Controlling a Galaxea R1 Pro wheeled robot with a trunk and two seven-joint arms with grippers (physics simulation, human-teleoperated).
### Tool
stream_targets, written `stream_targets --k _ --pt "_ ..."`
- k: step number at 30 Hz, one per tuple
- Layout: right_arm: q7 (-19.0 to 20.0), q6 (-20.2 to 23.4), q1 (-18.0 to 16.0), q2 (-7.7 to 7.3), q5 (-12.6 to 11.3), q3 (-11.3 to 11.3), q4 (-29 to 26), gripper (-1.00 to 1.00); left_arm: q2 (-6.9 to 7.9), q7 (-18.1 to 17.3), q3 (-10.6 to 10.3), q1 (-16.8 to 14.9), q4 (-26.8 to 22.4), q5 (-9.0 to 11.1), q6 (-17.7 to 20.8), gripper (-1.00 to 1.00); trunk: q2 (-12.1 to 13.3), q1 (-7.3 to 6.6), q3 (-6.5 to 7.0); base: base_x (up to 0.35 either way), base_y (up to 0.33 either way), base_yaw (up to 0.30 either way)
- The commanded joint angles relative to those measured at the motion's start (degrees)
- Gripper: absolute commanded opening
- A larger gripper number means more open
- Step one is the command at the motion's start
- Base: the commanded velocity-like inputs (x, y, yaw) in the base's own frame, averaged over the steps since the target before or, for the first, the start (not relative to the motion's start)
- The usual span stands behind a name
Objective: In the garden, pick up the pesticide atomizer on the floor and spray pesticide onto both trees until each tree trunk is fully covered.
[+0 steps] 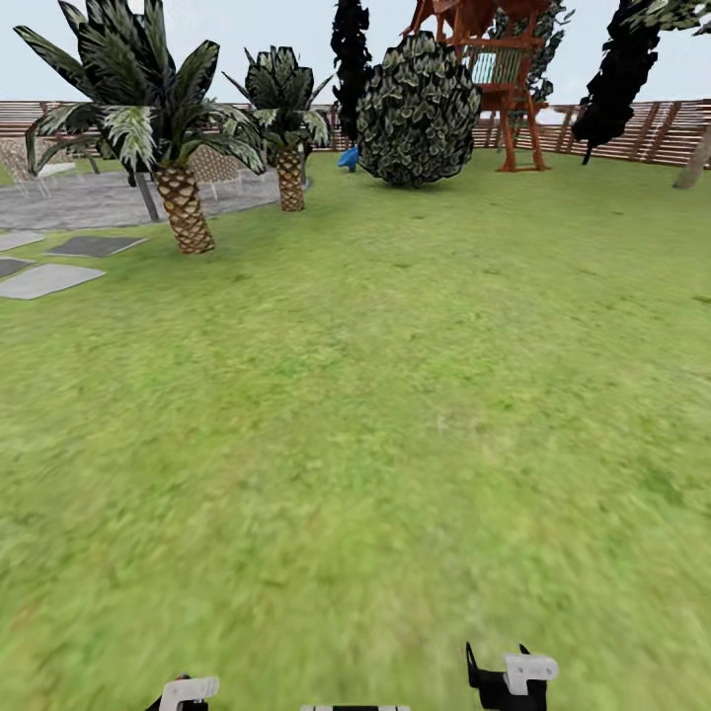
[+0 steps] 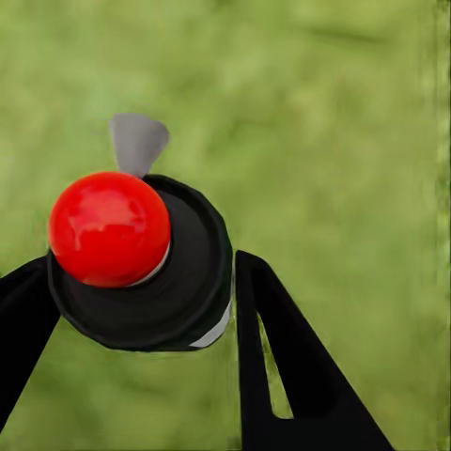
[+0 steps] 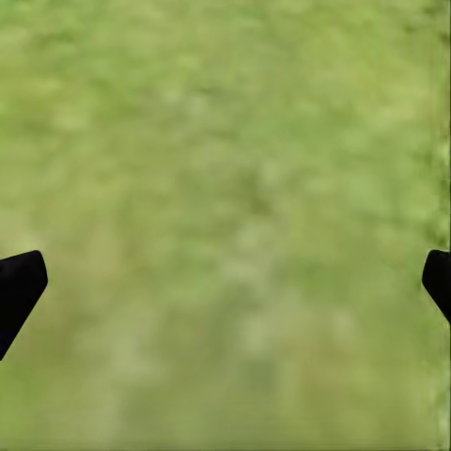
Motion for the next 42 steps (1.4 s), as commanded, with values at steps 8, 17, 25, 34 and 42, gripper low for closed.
stream_targets --k 8,17,25,34,42 --pt "0.01 0.00 0.00 -0.02 0.01 0.00 0.00 1.00 0.00 0.00 0.00 -0.01 0.00 0.00 0.00 -1.00 0.00 0.00 0.37 0.078 -0.276 -0.282" --pt "0.01 0.00 0.00 0.00 0.02 0.00 0.00 1.00 0.00 0.00 0.00 0.00 0.00 0.00 0.00 -1.00 0.00 0.00 0.85 0.079 -0.276 -0.271" --pt "0.01 0.00 0.00 -0.01 0.02 0.00 0.00 1.00 0.00 0.00 0.00 0.00 0.00 0.00 0.00 -1.00 0.00 0.00 1.28 0.079 -0.276 -0.270" --pt "0.01 0.00 0.00 0.00 0.02 0.00 0.00 1.00 0.00 0.00 0.00 -0.02 0.00 0.00 0.00 -1.00 0.00 0.00 1.76 0.079 -0.276 -0.270" --pt "0.01 0.00 0.00 0.00 0.01 0.00 0.00 1.00 0.00 0.00 0.00 0.00 0.00 0.00 0.00 -1.00 0.00 0.00 2.19 0.081 -0.276 -0.271"
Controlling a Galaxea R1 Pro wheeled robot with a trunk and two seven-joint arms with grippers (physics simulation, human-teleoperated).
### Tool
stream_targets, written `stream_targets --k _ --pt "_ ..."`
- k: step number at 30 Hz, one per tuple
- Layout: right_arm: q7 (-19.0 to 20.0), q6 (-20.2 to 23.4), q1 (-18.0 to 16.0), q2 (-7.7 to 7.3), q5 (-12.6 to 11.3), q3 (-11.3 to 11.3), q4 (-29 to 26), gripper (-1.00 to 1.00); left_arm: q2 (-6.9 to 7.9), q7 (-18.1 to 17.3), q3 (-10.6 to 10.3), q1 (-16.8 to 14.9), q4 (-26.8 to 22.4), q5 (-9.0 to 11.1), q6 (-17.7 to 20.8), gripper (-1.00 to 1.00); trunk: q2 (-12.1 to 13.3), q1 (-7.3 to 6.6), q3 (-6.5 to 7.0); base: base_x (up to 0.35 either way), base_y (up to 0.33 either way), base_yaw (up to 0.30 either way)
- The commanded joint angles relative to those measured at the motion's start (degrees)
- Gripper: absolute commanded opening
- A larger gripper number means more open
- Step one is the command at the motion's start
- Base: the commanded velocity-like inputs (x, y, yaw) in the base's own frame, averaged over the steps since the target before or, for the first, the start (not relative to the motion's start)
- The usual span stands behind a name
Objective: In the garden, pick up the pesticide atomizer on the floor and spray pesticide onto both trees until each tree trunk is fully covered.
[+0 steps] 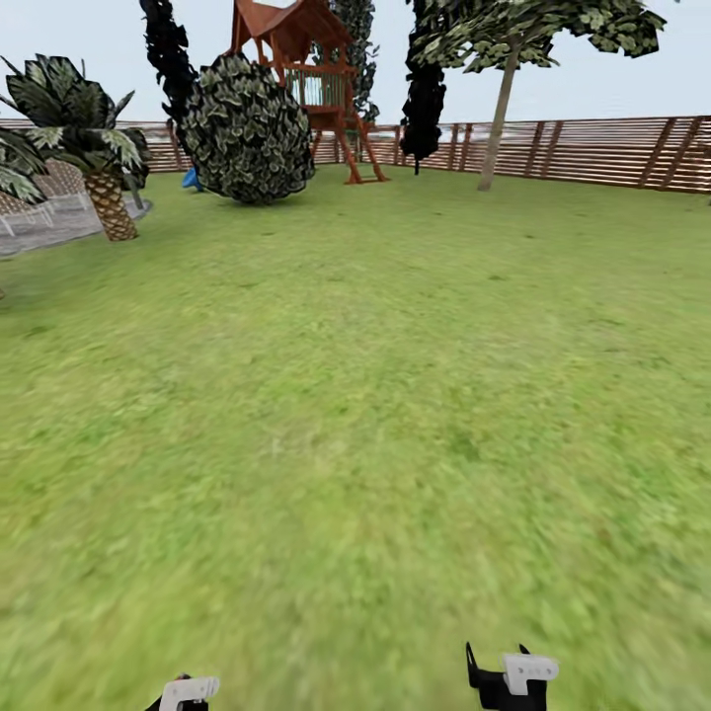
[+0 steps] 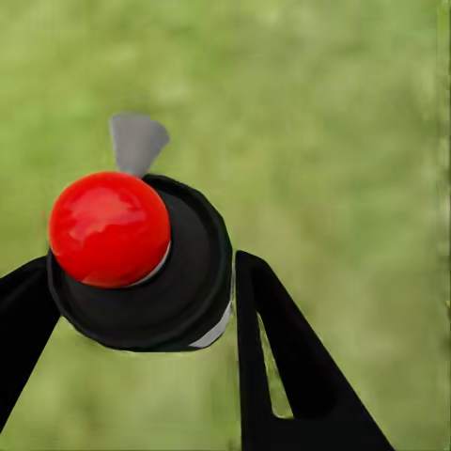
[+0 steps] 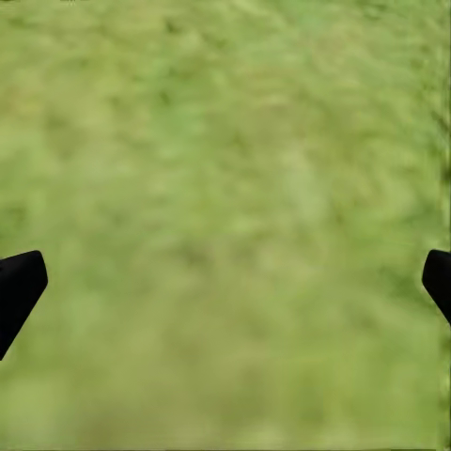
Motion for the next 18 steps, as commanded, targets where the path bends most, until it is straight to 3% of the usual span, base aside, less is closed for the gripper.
stream_targets --k 1,18 --pt "0.00 0.00 0.00 -0.01 0.00 -0.01 0.00 1.00 0.00 0.00 0.00 0.00 0.00 0.00 0.00 -1.00 0.00 0.00 0.06 0.086 -0.276 -0.271" --pt "0.00 0.00 0.00 -0.01 0.00 -0.01 0.00 1.00 0.08 0.00 0.09 -0.01 0.00 0.02 0.04 -1.00 0.00 0.00 0.97 0.092 -0.276 -0.271"
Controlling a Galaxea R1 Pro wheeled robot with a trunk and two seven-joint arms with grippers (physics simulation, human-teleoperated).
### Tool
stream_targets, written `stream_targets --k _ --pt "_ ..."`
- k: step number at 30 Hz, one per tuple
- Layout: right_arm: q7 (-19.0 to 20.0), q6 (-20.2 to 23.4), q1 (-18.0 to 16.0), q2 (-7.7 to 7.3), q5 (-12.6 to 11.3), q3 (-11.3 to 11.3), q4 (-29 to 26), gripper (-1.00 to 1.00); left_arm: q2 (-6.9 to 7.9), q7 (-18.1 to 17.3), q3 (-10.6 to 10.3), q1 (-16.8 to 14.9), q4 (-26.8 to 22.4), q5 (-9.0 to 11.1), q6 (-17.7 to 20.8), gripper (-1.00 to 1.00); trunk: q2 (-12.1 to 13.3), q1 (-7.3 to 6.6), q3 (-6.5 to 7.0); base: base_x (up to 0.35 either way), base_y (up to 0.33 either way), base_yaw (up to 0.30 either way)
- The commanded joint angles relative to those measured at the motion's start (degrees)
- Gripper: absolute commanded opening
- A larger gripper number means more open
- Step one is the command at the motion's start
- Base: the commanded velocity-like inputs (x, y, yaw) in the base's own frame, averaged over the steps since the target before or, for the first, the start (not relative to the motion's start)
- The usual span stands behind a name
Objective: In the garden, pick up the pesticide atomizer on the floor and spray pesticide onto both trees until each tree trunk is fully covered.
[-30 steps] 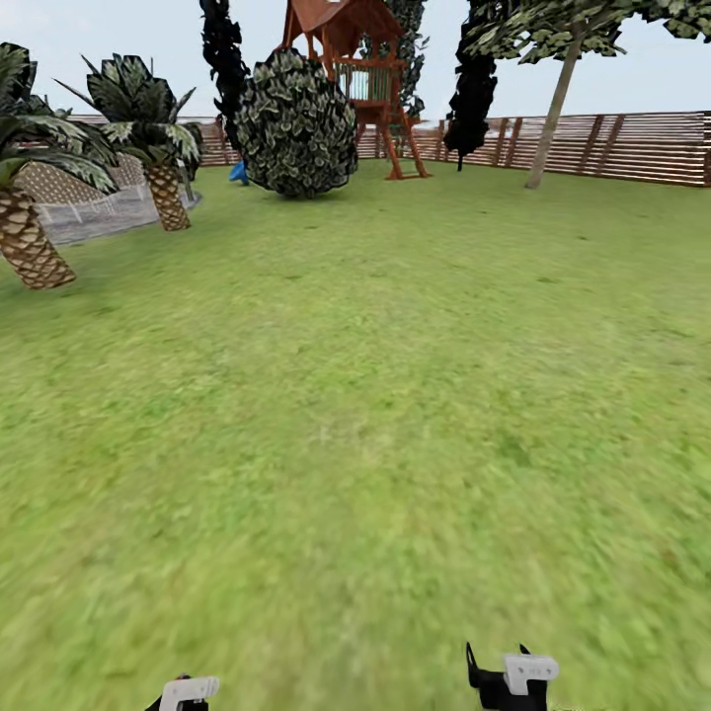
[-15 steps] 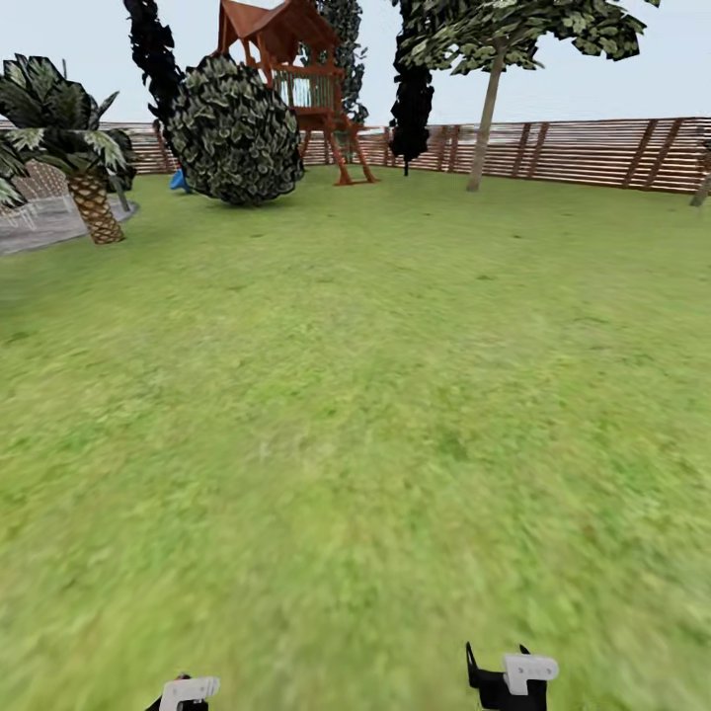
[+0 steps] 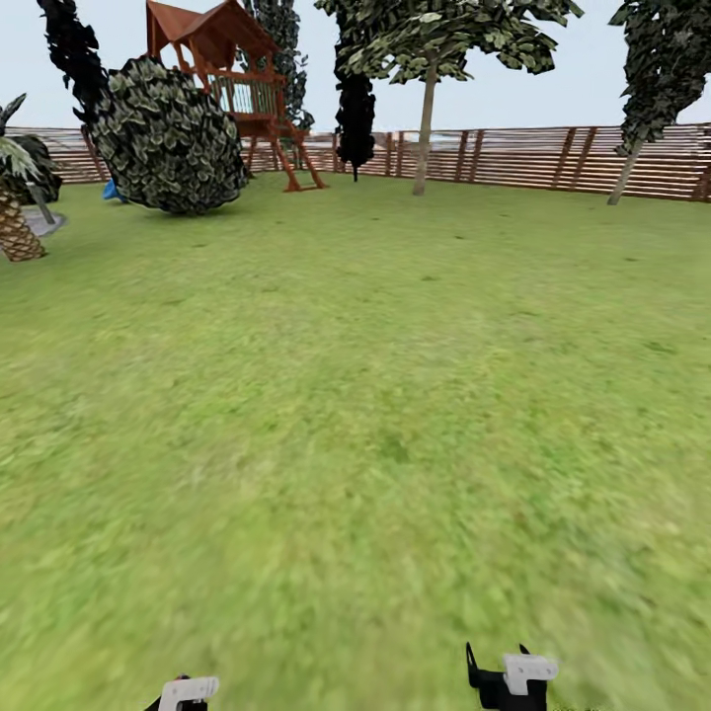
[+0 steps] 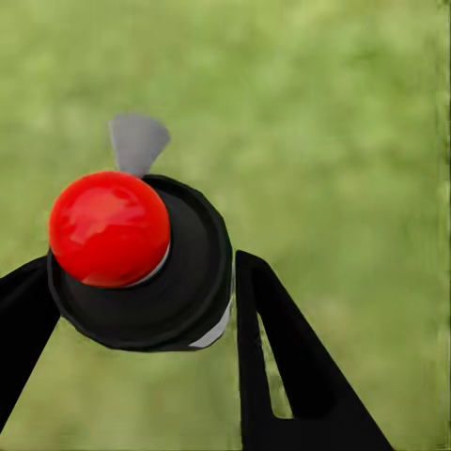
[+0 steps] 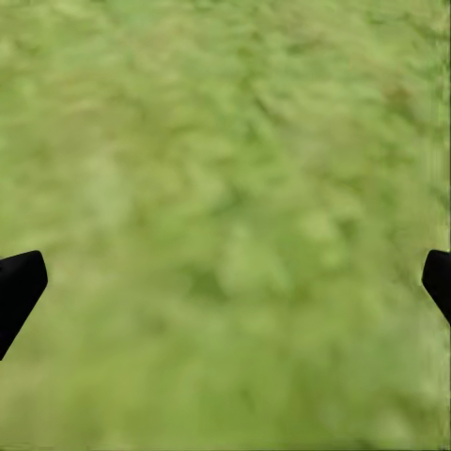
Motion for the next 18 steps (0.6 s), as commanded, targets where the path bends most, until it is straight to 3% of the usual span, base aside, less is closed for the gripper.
stream_targets --k 1,7,14,18 --pt "0.00 0.00 0.00 0.02 -0.01 -0.01 0.00 1.00 0.00 0.00 0.00 -0.01 0.00 0.01 -0.01 -1.00 0.00 0.00 0.06 0.099 -0.276 -0.270" --pt "0.00 0.00 0.00 -0.02 -0.01 -0.01 0.00 1.00 0.00 0.00 0.00 0.00 -0.02 0.07 0.04 -1.00 0.00 0.00 0.38 0.096 -0.224 -0.270" --pt "0.00 0.00 0.00 0.03 -0.01 -0.01 0.00 1.00 0.00 0.00 0.00 -0.01 0.00 0.07 0.05 -1.00 0.00 0.00 0.75 0.020 -0.017 -0.267" --pt "0.00 0.00 0.00 0.04 -0.01 -0.01 0.00 1.00 0.00 0.00 0.00 -0.02 0.00 0.07 0.03 -1.00 0.00 0.00 0.82 0.186 0.000 -0.087"
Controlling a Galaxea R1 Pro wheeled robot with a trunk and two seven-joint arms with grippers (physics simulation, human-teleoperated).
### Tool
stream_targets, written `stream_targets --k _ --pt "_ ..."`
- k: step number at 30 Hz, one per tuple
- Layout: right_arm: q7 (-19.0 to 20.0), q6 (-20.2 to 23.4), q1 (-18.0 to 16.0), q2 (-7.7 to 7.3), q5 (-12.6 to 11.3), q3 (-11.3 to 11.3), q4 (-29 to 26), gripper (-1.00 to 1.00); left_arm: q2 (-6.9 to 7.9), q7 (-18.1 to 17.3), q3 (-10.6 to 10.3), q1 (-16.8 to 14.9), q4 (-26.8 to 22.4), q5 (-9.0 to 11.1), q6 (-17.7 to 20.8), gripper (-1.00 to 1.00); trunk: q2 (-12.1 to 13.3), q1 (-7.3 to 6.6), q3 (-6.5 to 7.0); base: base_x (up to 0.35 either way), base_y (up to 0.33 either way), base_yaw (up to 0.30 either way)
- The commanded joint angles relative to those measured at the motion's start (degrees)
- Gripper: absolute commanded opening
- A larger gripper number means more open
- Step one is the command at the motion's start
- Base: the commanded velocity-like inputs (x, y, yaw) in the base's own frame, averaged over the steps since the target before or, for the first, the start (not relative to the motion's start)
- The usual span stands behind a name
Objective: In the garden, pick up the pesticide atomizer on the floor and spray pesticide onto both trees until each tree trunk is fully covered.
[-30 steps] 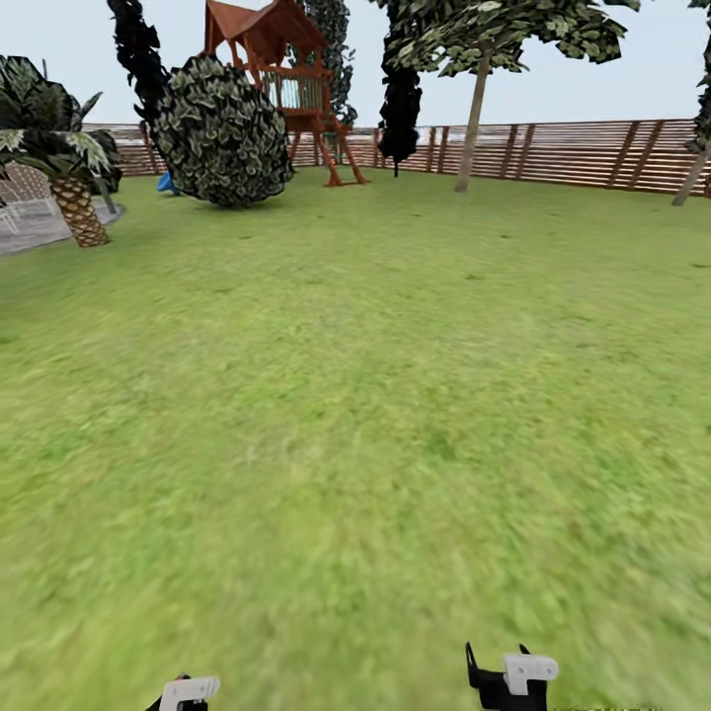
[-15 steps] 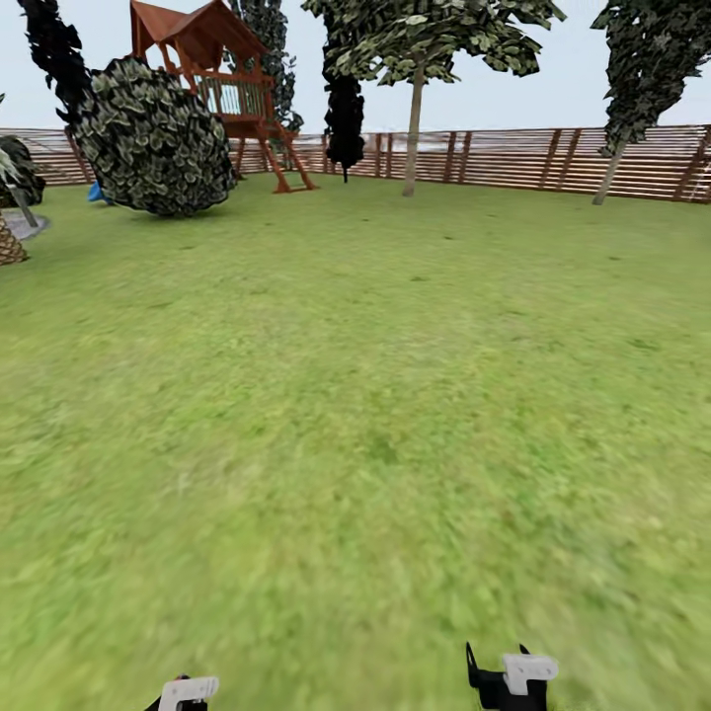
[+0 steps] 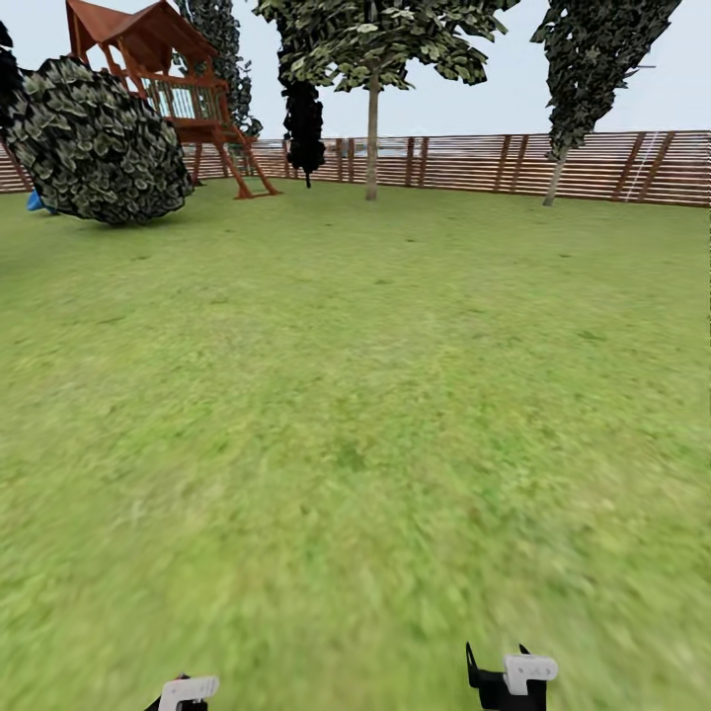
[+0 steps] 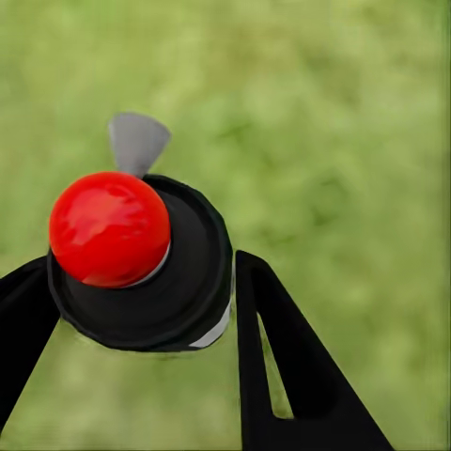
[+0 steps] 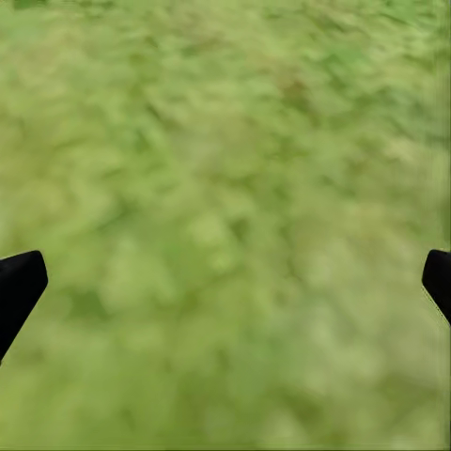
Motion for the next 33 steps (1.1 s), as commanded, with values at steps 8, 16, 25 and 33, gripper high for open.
stream_targets --k 8,16,25,33 --pt "-0.03 0.00 0.00 0.00 0.00 0.00 0.00 1.00 0.00 0.00 0.01 0.01 0.00 -0.01 0.01 -1.00 0.00 0.00 0.01 0.050 0.000 -0.004" --pt "0.00 0.00 0.00 0.00 0.00 0.00 0.00 1.00 0.00 0.00 0.01 -0.02 -0.01 0.00 0.02 -1.00 0.00 0.00 0.50 0.000 0.000 0.000" --pt "0.14 0.04 0.00 -0.04 0.29 0.09 0.00 1.00 0.09 0.09 0.01 -0.04 0.00 0.00 0.02 -1.00 0.00 0.00 1.04 0.199 0.000 0.000" --pt "-0.08 0.00 0.00 -0.12 0.31 0.09 0.00 1.00 0.09 0.09 0.05 -0.04 -0.14 0.00 0.06 -1.00 0.00 0.00 1.04 0.252 0.000 0.000"
